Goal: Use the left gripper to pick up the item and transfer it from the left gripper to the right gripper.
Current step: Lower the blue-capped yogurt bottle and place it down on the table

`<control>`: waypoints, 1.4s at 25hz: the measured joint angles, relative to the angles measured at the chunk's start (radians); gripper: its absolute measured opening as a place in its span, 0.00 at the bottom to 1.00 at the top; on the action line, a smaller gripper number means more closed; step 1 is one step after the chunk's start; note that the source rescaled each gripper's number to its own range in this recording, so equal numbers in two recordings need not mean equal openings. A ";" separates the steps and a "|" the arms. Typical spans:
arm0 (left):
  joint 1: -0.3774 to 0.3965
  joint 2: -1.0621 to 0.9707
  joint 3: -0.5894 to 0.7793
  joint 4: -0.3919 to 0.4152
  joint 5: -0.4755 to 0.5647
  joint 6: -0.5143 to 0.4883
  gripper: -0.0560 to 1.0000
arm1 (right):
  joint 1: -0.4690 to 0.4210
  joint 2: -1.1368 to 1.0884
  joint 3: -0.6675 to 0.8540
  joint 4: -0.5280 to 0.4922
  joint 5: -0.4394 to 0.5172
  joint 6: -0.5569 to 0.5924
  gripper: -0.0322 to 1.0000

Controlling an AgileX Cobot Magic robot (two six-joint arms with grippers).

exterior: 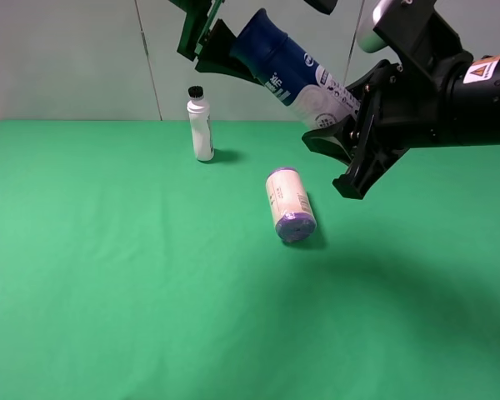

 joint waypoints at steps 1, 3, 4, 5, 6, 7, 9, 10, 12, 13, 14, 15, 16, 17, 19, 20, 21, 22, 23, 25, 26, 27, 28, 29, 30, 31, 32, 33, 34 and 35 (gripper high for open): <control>0.001 -0.004 0.000 0.006 0.005 -0.001 0.88 | 0.000 0.000 0.000 0.000 0.000 0.000 0.03; 0.006 -0.012 0.000 0.025 0.017 -0.011 0.88 | 0.000 0.000 0.000 0.001 0.000 0.003 0.03; 0.010 -0.015 0.000 0.038 0.022 -0.018 0.88 | 0.000 0.000 0.000 0.001 -0.001 0.003 0.03; 0.015 -0.021 0.000 0.051 0.026 -0.025 0.88 | 0.000 0.000 0.000 0.003 -0.001 0.003 0.03; 0.023 -0.027 0.000 0.063 0.029 -0.029 0.88 | 0.000 0.000 0.000 0.005 -0.001 0.003 0.03; 0.033 -0.034 0.000 0.078 0.032 -0.037 0.88 | 0.000 0.000 0.000 0.005 -0.001 0.003 0.03; 0.054 -0.052 0.000 0.103 0.040 -0.045 0.88 | 0.000 0.000 0.000 0.006 -0.001 0.003 0.03; 0.066 -0.063 0.000 0.117 0.043 -0.046 0.88 | 0.000 0.000 0.000 0.006 -0.001 0.004 0.03; 0.091 -0.084 0.000 0.139 0.043 -0.047 0.88 | 0.000 0.000 0.000 0.006 -0.002 0.006 0.03; 0.105 -0.095 0.000 0.143 0.044 -0.048 0.88 | 0.000 0.000 0.000 0.008 -0.002 0.007 0.03; 0.119 -0.105 0.000 0.148 0.044 -0.048 0.88 | 0.000 0.000 0.000 0.009 -0.002 0.007 0.03; 0.134 -0.116 0.000 0.153 0.044 -0.048 0.88 | 0.000 0.000 0.000 0.010 -0.002 0.007 0.03; 0.145 -0.129 0.000 0.160 0.045 -0.048 0.88 | 0.000 0.000 0.000 0.010 -0.002 0.007 0.03; 0.157 -0.142 0.000 0.171 0.045 -0.048 0.88 | 0.000 0.000 0.000 0.010 -0.003 0.008 0.03; 0.174 -0.168 0.000 0.221 0.047 -0.050 0.88 | 0.000 0.000 0.000 0.012 -0.005 0.010 0.03; 0.179 -0.183 0.000 0.251 0.047 -0.058 0.88 | 0.000 0.000 0.000 0.012 -0.005 0.011 0.03; 0.182 -0.197 0.000 0.295 0.049 -0.072 0.88 | 0.000 0.000 0.000 0.012 -0.006 0.014 0.03; 0.183 -0.215 0.000 0.345 0.049 -0.089 0.88 | 0.000 0.000 0.000 0.012 -0.006 0.017 0.03; 0.183 -0.233 0.000 0.400 0.052 -0.106 0.88 | 0.000 0.000 0.000 0.012 -0.007 0.018 0.03; 0.183 -0.266 0.000 0.495 0.059 -0.139 0.88 | 0.000 0.000 0.000 0.012 -0.007 0.022 0.03; 0.183 -0.283 0.000 0.539 0.064 -0.157 0.88 | 0.000 0.000 0.000 0.013 -0.010 0.023 0.03; 0.183 -0.300 0.000 0.574 0.075 -0.170 0.88 | 0.000 0.000 0.000 0.013 -0.010 0.026 0.03; 0.183 -0.314 0.000 0.611 0.080 -0.183 0.88 | 0.000 0.000 0.000 0.013 -0.010 0.026 0.03; 0.183 -0.331 0.000 0.642 0.085 -0.196 0.88 | 0.000 0.000 0.000 0.013 -0.010 0.026 0.03; 0.183 -0.347 0.000 0.672 0.087 -0.206 0.88 | 0.000 0.000 0.000 0.013 -0.010 0.026 0.03; 0.183 -0.363 0.000 0.695 0.091 -0.214 0.88 | 0.000 0.000 0.000 0.013 -0.010 0.027 0.03; 0.183 -0.377 0.000 0.724 0.095 -0.223 0.88 | 0.000 0.000 0.000 0.013 -0.010 0.029 0.03; 0.183 -0.392 0.000 0.751 0.095 -0.233 0.88 | 0.000 0.000 0.000 0.013 -0.010 0.030 0.03; 0.183 -0.407 0.000 0.775 0.095 -0.243 0.88 | 0.000 0.000 0.000 0.013 -0.010 0.031 0.03; 0.183 -0.421 0.000 0.794 0.095 -0.255 0.88 | 0.000 0.000 0.000 0.013 -0.010 0.034 0.03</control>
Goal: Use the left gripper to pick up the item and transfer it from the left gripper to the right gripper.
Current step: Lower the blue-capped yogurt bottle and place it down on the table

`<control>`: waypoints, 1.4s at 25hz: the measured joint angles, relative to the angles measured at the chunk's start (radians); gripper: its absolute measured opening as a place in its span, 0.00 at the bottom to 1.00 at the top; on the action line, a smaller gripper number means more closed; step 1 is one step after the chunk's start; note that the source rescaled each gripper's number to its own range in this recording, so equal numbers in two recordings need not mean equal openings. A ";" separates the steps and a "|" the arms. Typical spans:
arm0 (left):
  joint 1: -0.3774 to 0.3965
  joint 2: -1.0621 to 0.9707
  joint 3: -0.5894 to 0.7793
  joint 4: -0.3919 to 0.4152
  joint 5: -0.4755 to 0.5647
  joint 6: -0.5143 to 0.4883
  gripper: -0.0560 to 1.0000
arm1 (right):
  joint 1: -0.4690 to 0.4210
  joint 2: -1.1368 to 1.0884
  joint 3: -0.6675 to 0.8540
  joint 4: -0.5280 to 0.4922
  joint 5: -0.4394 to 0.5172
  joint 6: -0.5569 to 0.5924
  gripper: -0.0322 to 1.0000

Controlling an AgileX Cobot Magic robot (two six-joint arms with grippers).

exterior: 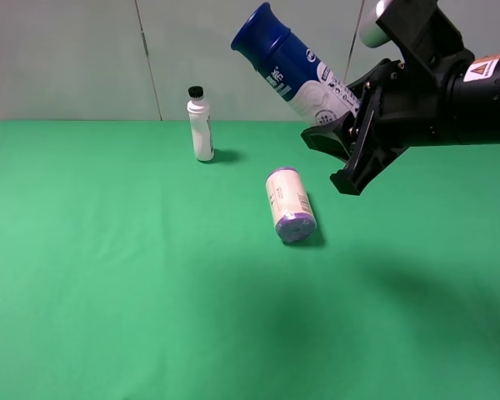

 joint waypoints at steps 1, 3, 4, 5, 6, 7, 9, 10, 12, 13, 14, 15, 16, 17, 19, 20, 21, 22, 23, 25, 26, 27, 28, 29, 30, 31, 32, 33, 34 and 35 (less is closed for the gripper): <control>0.000 -0.013 0.001 0.021 0.000 -0.014 0.88 | 0.000 0.000 0.000 0.000 0.000 0.000 0.03; 0.000 -0.050 0.026 0.057 0.000 -0.036 0.88 | 0.000 0.000 0.000 0.000 0.000 0.000 0.03; 0.000 -0.068 0.050 0.078 0.000 -0.046 0.88 | 0.000 0.000 0.000 0.000 0.000 0.001 0.03; 0.000 -0.092 0.074 0.100 0.000 -0.060 0.88 | 0.000 0.000 0.000 0.000 0.000 0.001 0.03; 0.000 -0.118 0.107 0.122 0.000 -0.073 0.88 | 0.000 0.000 0.000 0.000 0.000 0.001 0.03; 0.000 -0.145 0.143 0.138 0.000 -0.084 0.88 | 0.000 0.000 0.000 0.000 0.000 0.001 0.03; 0.000 -0.200 0.213 0.169 -0.006 -0.113 0.88 | 0.000 0.000 0.000 0.000 0.000 0.001 0.03; 0.000 -0.232 0.250 0.178 -0.014 -0.125 0.88 | 0.000 0.000 0.000 0.000 0.000 0.003 0.03; 0.000 -0.298 0.320 0.192 -0.024 -0.145 0.88 | 0.000 0.000 0.000 0.000 0.000 0.011 0.03; 0.000 -0.337 0.359 0.195 -0.032 -0.150 0.88 | 0.000 0.000 0.000 0.000 0.000 0.015 0.03; 0.000 -0.377 0.398 0.198 -0.042 -0.153 0.88 | 0.000 0.000 0.000 0.000 0.000 0.020 0.03; 0.000 -0.411 0.439 0.198 -0.050 -0.154 0.88 | 0.000 0.000 0.000 0.000 0.000 0.023 0.03; 0.000 -0.453 0.474 0.198 -0.061 -0.155 0.88 | 0.000 0.000 0.000 0.000 0.000 0.023 0.03; 0.000 -0.496 0.517 0.198 -0.074 -0.156 0.88 | 0.000 0.000 0.000 0.000 0.000 0.025 0.03; 0.000 -0.580 0.595 0.202 -0.094 -0.156 0.88 | 0.000 0.000 0.000 0.000 0.000 0.027 0.03; 0.000 -0.630 0.637 0.204 -0.105 -0.156 0.88 | 0.000 0.000 0.000 0.000 0.000 0.030 0.03; 0.000 -0.681 0.679 0.207 -0.117 -0.156 0.88 | 0.000 0.000 0.000 0.000 0.000 0.036 0.03; 0.000 -0.727 0.719 0.215 -0.125 -0.156 0.88 | 0.000 0.000 0.000 0.000 0.000 0.043 0.03; 0.000 -0.784 0.750 0.221 -0.130 -0.154 0.88 | 0.000 0.000 0.000 0.000 0.000 0.050 0.03; 0.000 -0.901 0.822 0.225 -0.145 -0.138 0.88 | 0.000 0.000 0.000 0.000 0.000 0.058 0.03; 0.000 -0.948 0.851 0.226 -0.149 -0.126 0.88 | 0.000 0.000 0.000 0.001 0.000 0.060 0.03; 0.000 -1.005 0.885 0.227 -0.150 -0.112 0.88 | 0.000 0.000 0.000 0.002 0.000 0.064 0.03; 0.000 -1.060 0.917 0.227 -0.150 -0.102 0.88 | 0.000 0.000 0.000 0.002 0.000 0.065 0.03; 0.000 -1.104 0.946 0.227 -0.150 -0.095 0.88 | 0.000 0.000 0.000 0.003 0.000 0.068 0.03; 0.000 -1.155 0.969 0.227 -0.150 -0.091 0.88 | 0.000 0.000 0.000 0.003 0.000 0.071 0.03; 0.000 -1.203 0.993 0.227 -0.150 -0.088 0.88 | 0.000 0.000 0.000 0.003 0.000 0.073 0.03; 0.000 -1.248 1.016 0.227 -0.150 -0.086 0.88 | 0.000 0.000 0.000 0.003 0.000 0.075 0.03; 0.000 -1.282 1.038 0.227 -0.150 -0.085 0.88 | 0.000 0.000 0.000 0.003 0.000 0.079 0.03; 0.000 -1.321 1.054 0.227 -0.149 -0.085 0.88 | 0.000 0.000 0.000 0.003 0.000 0.084 0.03; 0.000 -1.353 1.073 0.227 -0.149 -0.084 0.88 | 0.000 0.000 0.000 0.003 0.000 0.090 0.03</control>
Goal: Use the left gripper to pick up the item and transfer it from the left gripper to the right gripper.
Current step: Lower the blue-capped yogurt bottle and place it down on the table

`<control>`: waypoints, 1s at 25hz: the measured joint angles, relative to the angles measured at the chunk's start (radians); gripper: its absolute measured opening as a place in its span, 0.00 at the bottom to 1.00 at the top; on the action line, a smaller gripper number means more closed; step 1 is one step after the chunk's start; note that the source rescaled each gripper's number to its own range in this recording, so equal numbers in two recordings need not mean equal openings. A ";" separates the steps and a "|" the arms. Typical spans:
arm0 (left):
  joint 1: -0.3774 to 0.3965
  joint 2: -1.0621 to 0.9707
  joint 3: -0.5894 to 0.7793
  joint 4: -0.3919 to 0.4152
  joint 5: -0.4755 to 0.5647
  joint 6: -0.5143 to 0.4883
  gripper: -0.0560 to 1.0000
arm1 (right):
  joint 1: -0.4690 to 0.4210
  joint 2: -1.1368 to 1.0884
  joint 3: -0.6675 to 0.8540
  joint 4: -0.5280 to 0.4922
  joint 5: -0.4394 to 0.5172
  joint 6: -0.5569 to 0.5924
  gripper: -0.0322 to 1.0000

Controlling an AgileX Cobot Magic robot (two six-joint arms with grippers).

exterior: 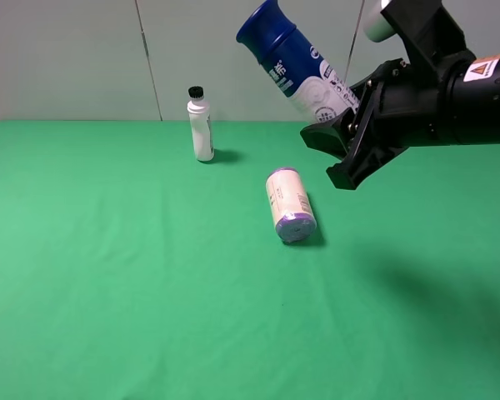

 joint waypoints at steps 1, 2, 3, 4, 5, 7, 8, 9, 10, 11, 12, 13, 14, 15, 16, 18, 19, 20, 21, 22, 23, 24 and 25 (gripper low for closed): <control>0.000 -0.017 0.016 0.000 0.003 0.000 0.88 | 0.000 0.000 0.000 0.000 0.000 0.008 0.03; 0.000 -0.026 0.027 0.000 0.009 0.000 0.88 | 0.000 0.000 0.000 0.000 0.000 0.016 0.03; 0.000 -0.027 0.037 -0.002 0.020 0.000 0.88 | 0.000 0.000 0.000 0.000 0.000 0.019 0.03; 0.000 -0.027 0.045 -0.005 0.028 0.000 0.88 | 0.000 0.000 0.000 0.000 0.000 0.025 0.03; 0.000 -0.027 0.056 -0.011 0.029 0.000 0.87 | 0.000 0.000 0.000 0.000 0.000 0.030 0.03; 0.000 -0.027 0.077 -0.025 0.034 0.004 0.85 | 0.000 0.000 0.000 0.001 0.001 0.036 0.03; 0.000 -0.027 0.079 -0.028 0.034 0.009 0.85 | 0.000 0.000 0.000 0.001 0.004 0.041 0.03; 0.000 -0.027 0.079 -0.029 0.034 0.016 0.84 | 0.000 0.000 0.000 0.001 0.008 0.046 0.03; 0.000 -0.027 0.079 -0.029 0.034 0.022 0.83 | 0.000 0.000 0.000 0.001 0.010 0.055 0.03; 0.000 -0.027 0.079 -0.029 0.034 0.024 0.83 | 0.000 0.000 0.000 0.001 0.012 0.064 0.03; 0.000 -0.027 0.079 -0.029 0.034 0.025 0.83 | 0.000 0.000 0.000 0.001 0.012 0.071 0.03; 0.000 -0.027 0.079 -0.030 0.034 0.026 0.83 | 0.000 0.000 0.000 0.001 0.012 0.076 0.03; 0.000 -0.027 0.079 -0.030 0.034 0.026 0.83 | 0.000 0.000 0.000 0.001 0.015 0.079 0.03; 0.000 -0.027 0.079 -0.030 0.034 0.027 0.83 | 0.000 0.000 0.000 0.001 0.016 0.083 0.03; 0.000 -0.027 0.079 -0.032 0.034 0.029 0.83 | 0.000 0.000 0.000 0.001 0.017 0.087 0.03; 0.000 -0.027 0.079 -0.032 0.033 0.029 0.83 | 0.000 0.000 0.000 0.001 0.024 0.097 0.03; 0.000 -0.027 0.079 -0.032 0.033 0.029 0.83 | 0.000 0.000 0.000 0.001 0.031 0.109 0.03; 0.000 -0.027 0.079 -0.032 0.033 0.029 0.82 | 0.000 0.000 0.000 0.001 0.040 0.124 0.03; 0.000 -0.027 0.079 -0.032 0.033 0.029 0.82 | 0.000 0.000 0.000 0.001 0.047 0.140 0.03; 0.000 -0.027 0.079 -0.032 0.033 0.029 0.82 | 0.000 0.000 0.000 0.001 0.055 0.159 0.03; 0.000 -0.027 0.079 -0.032 0.033 0.029 0.82 | -0.001 0.000 0.000 0.001 0.063 0.179 0.03; 0.002 -0.027 0.079 -0.032 0.033 0.029 0.82 | -0.002 0.000 0.000 0.000 0.069 0.198 0.03; 0.007 -0.027 0.079 -0.032 0.033 0.029 0.82 | -0.003 0.000 0.000 -0.003 0.073 0.211 0.03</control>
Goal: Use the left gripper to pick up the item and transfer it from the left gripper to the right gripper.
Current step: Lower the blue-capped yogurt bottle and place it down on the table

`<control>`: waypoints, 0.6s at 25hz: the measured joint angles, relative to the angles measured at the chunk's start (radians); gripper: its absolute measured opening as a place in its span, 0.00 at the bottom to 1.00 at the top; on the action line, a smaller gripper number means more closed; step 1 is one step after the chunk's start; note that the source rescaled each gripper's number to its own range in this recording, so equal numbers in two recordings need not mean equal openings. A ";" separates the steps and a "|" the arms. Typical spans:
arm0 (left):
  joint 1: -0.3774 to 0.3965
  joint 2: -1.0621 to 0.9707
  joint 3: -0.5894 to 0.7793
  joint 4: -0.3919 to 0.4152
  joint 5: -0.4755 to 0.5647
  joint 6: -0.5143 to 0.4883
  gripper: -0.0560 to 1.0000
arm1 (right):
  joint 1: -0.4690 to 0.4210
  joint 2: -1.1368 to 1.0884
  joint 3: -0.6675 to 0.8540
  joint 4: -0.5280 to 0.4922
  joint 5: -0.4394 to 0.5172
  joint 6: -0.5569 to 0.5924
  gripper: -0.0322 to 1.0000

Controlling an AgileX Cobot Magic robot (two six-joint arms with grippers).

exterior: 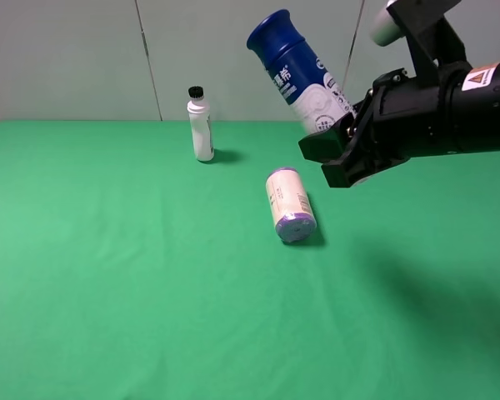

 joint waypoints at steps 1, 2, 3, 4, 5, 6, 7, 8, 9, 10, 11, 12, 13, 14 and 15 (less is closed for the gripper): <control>0.012 0.000 0.000 0.000 0.000 0.000 0.81 | 0.000 0.000 0.000 -0.006 0.002 0.017 0.03; 0.030 0.000 0.000 0.000 0.000 0.000 0.81 | -0.001 0.000 0.000 -0.010 0.003 0.034 0.03; 0.049 0.000 0.000 0.000 0.000 0.000 0.81 | -0.008 0.000 0.000 -0.015 0.009 0.050 0.03; 0.074 0.000 0.000 0.000 0.000 0.000 0.81 | -0.018 0.000 0.000 -0.020 0.018 0.067 0.03; 0.102 0.000 0.000 0.000 0.000 0.000 0.81 | -0.035 0.000 0.000 -0.026 0.025 0.087 0.03; 0.130 0.000 0.000 0.000 0.000 0.000 0.81 | -0.055 0.000 0.000 -0.030 0.030 0.102 0.03; 0.153 0.000 0.000 0.000 0.000 0.000 0.81 | -0.081 0.000 0.000 -0.034 0.034 0.114 0.03; 0.180 0.000 0.000 0.000 0.000 0.000 0.81 | -0.104 0.000 0.000 -0.035 0.040 0.121 0.03; 0.206 0.000 0.000 0.000 0.000 0.000 0.81 | -0.135 0.002 0.000 -0.036 0.043 0.126 0.03; 0.229 0.000 0.000 0.000 0.000 0.000 0.81 | -0.167 0.006 0.000 -0.036 0.050 0.127 0.03; 0.247 0.000 0.000 0.000 0.000 0.000 0.81 | -0.195 0.017 0.000 -0.040 0.060 0.129 0.03; 0.267 0.000 0.000 0.000 0.000 0.000 0.81 | -0.227 0.028 0.000 -0.046 0.073 0.130 0.03; 0.284 0.000 0.000 0.000 0.000 0.000 0.81 | -0.257 0.044 0.000 -0.055 0.084 0.131 0.03; 0.295 0.000 0.000 0.000 0.000 0.000 0.81 | -0.285 0.064 0.000 -0.063 0.097 0.133 0.03; 0.304 0.000 0.000 0.000 0.000 0.000 0.81 | -0.305 0.084 0.000 -0.071 0.109 0.133 0.03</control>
